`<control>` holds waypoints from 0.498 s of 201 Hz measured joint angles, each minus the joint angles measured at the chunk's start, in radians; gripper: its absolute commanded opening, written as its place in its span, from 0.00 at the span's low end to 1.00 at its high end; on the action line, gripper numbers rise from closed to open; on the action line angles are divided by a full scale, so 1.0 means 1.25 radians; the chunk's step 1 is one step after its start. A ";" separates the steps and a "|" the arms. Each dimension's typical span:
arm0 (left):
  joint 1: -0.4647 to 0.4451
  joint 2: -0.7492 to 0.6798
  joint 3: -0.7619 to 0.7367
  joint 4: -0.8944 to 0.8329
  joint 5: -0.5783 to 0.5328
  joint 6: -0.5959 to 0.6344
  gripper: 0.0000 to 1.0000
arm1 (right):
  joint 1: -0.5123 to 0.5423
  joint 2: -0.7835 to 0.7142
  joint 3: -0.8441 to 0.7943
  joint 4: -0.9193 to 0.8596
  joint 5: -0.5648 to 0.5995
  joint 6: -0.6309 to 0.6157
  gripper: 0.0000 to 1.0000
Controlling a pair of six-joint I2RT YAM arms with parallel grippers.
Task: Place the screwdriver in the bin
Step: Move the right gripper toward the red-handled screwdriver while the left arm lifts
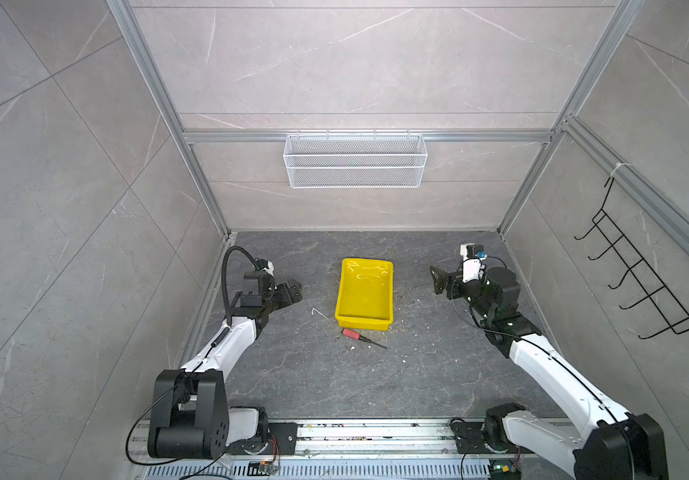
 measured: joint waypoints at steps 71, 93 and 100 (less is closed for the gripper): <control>0.000 -0.035 0.000 -0.091 -0.149 -0.067 1.00 | -0.024 0.056 0.132 -0.401 0.305 0.414 1.00; 0.001 -0.045 0.003 -0.117 -0.159 -0.119 1.00 | -0.023 0.021 0.117 -0.413 0.334 0.402 0.99; -0.002 -0.052 0.003 -0.115 -0.155 -0.137 1.00 | -0.023 0.002 0.116 -0.414 0.349 0.388 0.99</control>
